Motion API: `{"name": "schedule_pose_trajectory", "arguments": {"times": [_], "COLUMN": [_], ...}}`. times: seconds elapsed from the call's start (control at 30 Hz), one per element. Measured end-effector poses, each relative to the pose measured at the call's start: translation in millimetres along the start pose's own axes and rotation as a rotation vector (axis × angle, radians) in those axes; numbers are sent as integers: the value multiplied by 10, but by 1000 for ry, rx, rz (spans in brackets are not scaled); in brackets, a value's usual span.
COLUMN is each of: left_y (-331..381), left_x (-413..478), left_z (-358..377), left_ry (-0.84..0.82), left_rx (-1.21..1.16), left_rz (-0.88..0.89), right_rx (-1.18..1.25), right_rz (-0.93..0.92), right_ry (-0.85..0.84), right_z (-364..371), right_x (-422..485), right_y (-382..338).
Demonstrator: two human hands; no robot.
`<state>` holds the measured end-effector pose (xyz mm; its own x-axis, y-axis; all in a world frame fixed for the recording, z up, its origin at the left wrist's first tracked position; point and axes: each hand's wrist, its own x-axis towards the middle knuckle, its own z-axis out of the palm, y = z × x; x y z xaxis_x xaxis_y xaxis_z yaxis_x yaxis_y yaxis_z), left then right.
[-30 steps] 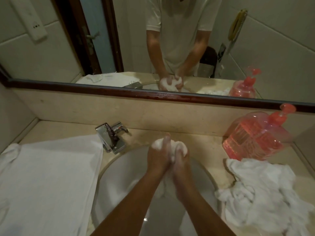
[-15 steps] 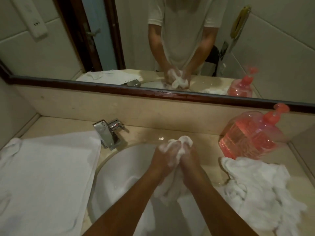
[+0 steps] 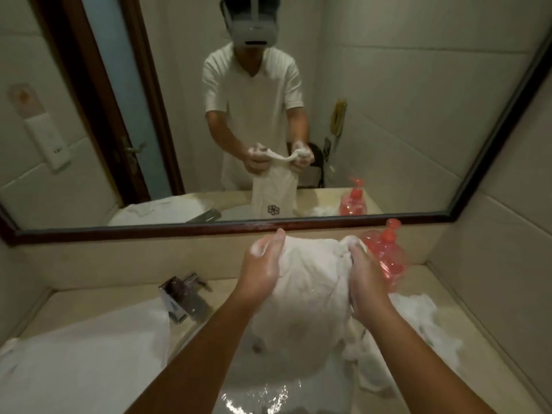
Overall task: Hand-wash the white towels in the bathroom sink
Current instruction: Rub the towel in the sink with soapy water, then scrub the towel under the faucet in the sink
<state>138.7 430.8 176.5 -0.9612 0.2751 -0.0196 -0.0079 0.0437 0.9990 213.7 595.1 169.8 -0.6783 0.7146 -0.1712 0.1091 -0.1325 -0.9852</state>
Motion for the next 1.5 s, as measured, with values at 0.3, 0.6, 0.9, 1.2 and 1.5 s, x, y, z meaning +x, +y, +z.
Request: {"name": "schedule_pose_trajectory", "arguments": {"times": [0.3, 0.6, 0.9, 1.2, 1.5], "left_y": [753, -482, -1120, -488, -908], "left_x": [6, -107, -288, -268, -683], "left_z": [1073, 2208, 2167, 637, -1791], "left_ry": [-163, -186, -82, 206, 563], "left_rx": [-216, 159, 362, 352, 424], "left_rz": [-77, -198, -244, -127, -165], "right_rx": [-29, -465, -489, -443, -501], "right_rz": [-223, -113, 13, -104, -202], "right_ry": [261, 164, -62, -583, -944], "right_z": [-997, -1978, -2058, -154, 2095], "right_x": [273, 914, 1016, 466, -868], "right_y": [-962, 135, 896, 444, 955]}}
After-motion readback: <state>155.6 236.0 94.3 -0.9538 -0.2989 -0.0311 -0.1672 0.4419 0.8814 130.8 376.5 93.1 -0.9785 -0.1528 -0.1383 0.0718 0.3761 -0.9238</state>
